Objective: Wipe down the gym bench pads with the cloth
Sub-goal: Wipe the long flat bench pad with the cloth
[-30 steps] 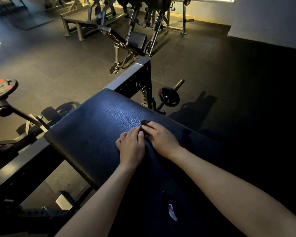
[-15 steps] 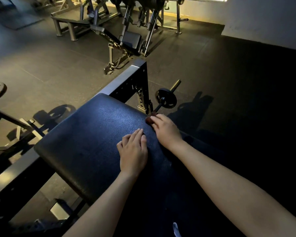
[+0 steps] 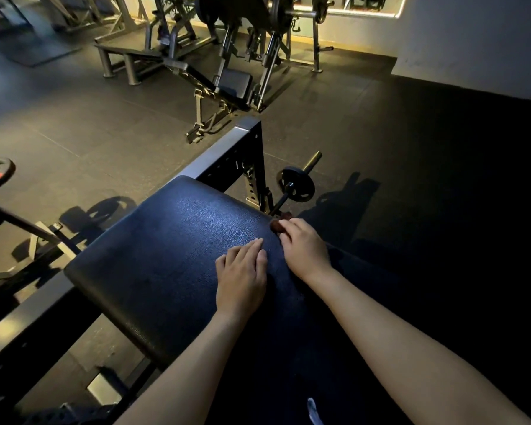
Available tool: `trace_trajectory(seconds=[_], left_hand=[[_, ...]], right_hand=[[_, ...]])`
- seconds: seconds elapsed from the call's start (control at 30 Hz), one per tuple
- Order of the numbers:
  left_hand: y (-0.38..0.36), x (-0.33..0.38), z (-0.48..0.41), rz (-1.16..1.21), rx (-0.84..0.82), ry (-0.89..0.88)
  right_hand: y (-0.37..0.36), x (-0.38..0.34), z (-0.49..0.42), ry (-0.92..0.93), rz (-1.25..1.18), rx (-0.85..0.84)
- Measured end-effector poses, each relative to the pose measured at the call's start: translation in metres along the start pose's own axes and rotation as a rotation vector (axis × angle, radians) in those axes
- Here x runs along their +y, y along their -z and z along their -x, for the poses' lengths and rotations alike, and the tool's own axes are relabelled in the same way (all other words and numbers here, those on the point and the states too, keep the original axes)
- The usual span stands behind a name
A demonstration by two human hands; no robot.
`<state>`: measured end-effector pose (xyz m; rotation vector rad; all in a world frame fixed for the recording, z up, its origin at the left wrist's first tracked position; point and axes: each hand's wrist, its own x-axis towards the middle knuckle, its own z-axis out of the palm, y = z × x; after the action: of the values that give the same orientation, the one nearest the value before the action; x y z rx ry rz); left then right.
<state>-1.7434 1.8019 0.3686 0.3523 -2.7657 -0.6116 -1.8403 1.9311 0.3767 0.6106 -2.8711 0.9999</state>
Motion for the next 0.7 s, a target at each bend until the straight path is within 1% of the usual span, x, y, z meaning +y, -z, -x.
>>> trace_trajectory(seconds=[0.07, 0.13, 0.27, 0.3, 0.37, 0.43, 0.47, 0.5, 0.57, 0.7], left_hand=[[0.000, 0.000, 0.000, -0.004, 0.002, 0.001], [0.001, 0.000, 0.000, 0.019, 0.014, 0.005], [0.002, 0.000, 0.004, 0.046, 0.018, 0.007], [0.002, 0.001, 0.006, 0.030, 0.011, -0.002], [-0.001, 0.003, 0.009, -0.002, 0.000, -0.023], [-0.003, 0.008, 0.012, 0.010, 0.002, -0.013], [-0.004, 0.010, 0.013, 0.035, 0.001, 0.005], [-0.004, 0.012, 0.014, 0.068, 0.001, 0.028], [-0.004, 0.012, 0.016, 0.133, 0.019, 0.060], [-0.003, 0.014, 0.024, 0.229, 0.066, 0.028]], right_hand=[[-0.007, -0.010, 0.014, 0.009, 0.022, 0.010], [-0.015, -0.022, 0.032, 0.061, 0.008, -0.001], [-0.005, -0.013, 0.038, 0.156, -0.008, -0.085], [0.001, -0.005, 0.032, 0.142, 0.003, -0.061], [0.014, 0.012, 0.020, 0.012, 0.051, 0.043], [0.021, 0.018, 0.017, -0.142, 0.091, 0.058], [0.021, 0.016, 0.019, -0.157, 0.094, 0.042], [0.019, 0.013, 0.023, -0.133, 0.093, 0.021], [0.011, 0.003, 0.037, -0.027, 0.067, -0.001], [0.003, -0.008, 0.073, 0.157, -0.039, -0.033]])
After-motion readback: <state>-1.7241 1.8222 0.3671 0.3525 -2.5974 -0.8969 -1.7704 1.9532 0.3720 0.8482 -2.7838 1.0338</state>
